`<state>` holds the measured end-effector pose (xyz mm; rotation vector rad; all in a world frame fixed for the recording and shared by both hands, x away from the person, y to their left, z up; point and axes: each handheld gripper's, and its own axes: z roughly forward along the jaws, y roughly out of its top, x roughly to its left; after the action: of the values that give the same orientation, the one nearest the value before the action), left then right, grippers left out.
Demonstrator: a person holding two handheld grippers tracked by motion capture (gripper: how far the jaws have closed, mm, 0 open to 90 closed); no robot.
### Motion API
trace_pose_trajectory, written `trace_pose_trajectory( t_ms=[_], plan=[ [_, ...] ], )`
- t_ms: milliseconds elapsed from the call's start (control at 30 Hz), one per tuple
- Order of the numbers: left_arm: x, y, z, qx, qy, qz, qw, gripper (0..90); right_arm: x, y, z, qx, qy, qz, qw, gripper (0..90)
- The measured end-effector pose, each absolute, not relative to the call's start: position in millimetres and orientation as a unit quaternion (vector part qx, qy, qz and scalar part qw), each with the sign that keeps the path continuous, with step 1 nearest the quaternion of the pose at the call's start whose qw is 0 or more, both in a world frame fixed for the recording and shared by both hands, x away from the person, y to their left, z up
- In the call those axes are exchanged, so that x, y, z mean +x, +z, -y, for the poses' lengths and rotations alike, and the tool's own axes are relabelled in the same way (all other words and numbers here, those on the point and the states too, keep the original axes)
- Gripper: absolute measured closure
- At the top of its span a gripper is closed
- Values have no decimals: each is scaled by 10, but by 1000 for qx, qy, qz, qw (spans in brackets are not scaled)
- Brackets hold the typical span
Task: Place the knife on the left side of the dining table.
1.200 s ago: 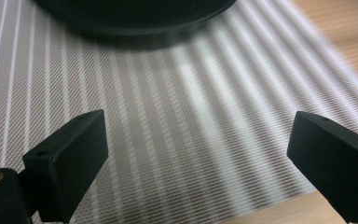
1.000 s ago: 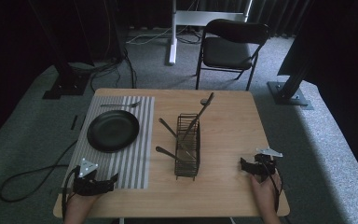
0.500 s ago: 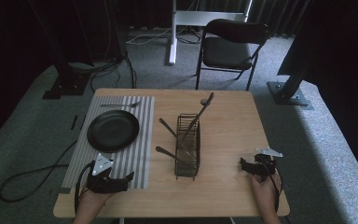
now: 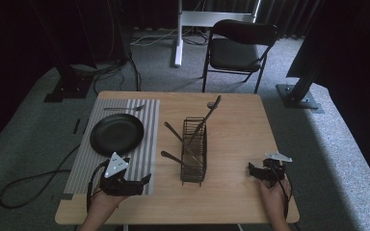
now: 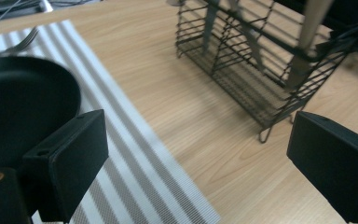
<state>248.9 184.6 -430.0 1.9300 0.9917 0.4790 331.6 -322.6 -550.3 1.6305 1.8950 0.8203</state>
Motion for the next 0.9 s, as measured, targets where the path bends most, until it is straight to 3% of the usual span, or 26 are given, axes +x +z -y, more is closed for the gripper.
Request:
trace_pose_trajectory(
  t_ms=[867, 900],
  plan=[
    [2634, -3956, -1408, 784, 168, -344, 489, 55, 3315, -5503, 3227, 599, 301, -697, 253, 116],
    [2637, -3952, -1395, 782, 171, -344, 491, 87, 3315, -5503, 3227, 599, 301, -697, 253, 116]
  ],
)
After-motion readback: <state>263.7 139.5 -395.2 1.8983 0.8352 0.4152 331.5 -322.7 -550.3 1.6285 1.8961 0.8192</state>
